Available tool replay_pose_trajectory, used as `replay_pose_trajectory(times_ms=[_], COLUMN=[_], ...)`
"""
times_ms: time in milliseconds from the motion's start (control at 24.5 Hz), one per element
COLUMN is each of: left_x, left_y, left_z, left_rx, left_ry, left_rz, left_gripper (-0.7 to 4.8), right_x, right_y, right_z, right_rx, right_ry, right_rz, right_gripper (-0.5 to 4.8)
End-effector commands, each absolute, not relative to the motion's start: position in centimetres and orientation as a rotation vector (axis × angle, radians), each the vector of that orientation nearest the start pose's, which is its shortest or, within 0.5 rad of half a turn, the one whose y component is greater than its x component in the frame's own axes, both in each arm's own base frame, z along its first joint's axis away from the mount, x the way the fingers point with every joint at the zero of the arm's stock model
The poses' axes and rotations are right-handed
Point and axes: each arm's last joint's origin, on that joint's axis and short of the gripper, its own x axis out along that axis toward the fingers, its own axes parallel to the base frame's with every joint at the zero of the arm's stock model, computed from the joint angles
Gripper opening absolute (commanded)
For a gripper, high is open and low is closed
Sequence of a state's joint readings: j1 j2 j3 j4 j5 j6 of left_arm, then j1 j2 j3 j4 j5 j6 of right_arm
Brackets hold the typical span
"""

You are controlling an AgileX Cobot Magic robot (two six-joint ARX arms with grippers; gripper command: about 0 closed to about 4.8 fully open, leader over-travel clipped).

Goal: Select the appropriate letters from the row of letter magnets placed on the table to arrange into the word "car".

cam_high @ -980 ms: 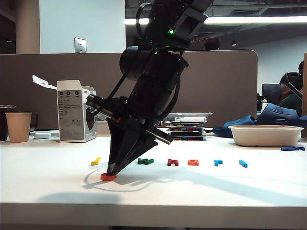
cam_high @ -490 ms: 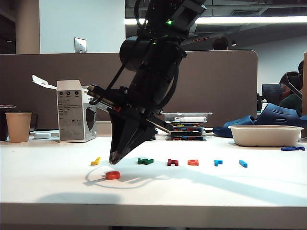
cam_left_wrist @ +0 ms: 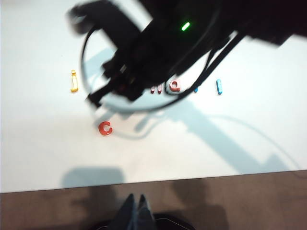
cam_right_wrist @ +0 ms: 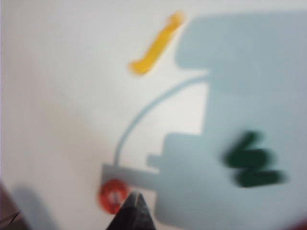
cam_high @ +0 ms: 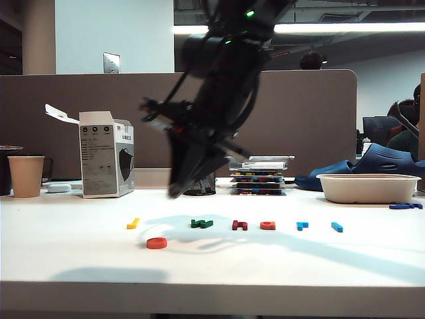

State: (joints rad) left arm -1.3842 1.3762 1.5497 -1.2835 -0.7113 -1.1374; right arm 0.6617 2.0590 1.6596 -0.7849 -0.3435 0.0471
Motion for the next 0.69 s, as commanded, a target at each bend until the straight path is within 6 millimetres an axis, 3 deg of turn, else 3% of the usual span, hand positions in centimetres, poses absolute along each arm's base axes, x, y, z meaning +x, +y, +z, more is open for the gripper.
replay_pose_trajectory(times_ms=[41,82,367,694], left_x=[6.3,6.3,6.3,6.3], left_y=[-23.1,-23.1,-23.1,-23.1], left_z=[38.5,38.5,38.5,38.5], left_rx=[-0.099,-0.099,-0.099,-0.099], left_ry=[0.756,0.756,0.756,0.756], left_rz=[-0.193,-0.193,-0.193,-0.193], left_gripper=[-0.05,-0.05,-0.05,-0.05], right_x=[35.0,35.6,37.1,36.8], right_y=[24.1,22.9,19.3,18.5], right_z=[21.1,21.0,20.7,20.3], right_rx=[-0.127,-0.119,-0.105,-0.12], right_ry=[1.254,1.277,1.324,1.399], right_rz=[0.742,0.699,0.564,0.533], right_gripper=[-0.06,-0.06,-0.06,-0.06])
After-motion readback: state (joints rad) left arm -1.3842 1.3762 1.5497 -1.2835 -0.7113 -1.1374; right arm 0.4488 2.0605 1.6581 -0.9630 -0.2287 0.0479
